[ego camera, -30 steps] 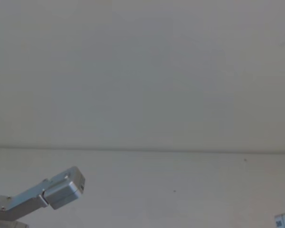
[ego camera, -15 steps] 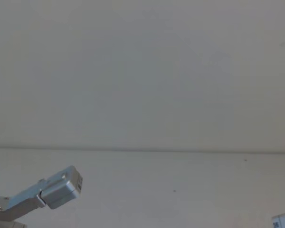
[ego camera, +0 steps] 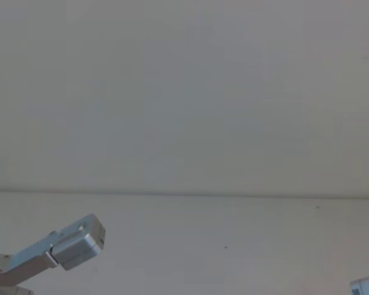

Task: Use both hands to pick up one end of the pipe from the table, align the ends, and insert them.

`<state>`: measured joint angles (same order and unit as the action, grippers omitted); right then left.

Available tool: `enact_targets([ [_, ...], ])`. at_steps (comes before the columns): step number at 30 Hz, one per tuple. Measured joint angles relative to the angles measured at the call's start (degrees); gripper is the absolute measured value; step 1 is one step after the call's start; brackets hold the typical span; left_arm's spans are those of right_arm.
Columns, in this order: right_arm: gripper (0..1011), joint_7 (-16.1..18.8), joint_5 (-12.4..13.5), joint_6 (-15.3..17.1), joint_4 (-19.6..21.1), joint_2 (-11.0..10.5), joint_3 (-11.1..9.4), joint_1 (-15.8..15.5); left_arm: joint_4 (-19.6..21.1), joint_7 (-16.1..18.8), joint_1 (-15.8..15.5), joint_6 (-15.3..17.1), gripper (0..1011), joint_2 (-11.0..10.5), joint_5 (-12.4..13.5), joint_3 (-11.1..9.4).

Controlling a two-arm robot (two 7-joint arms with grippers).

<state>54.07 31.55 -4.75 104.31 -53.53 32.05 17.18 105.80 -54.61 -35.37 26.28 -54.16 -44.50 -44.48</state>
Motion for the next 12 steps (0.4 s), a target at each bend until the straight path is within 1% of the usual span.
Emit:
enact_targets([
  [12, 50, 0.0, 0.0, 0.0, 0.0, 0.0, 0.1, 0.0, 0.1, 0.1, 0.1, -0.1, 327, -0.1, -0.1, 0.0],
])
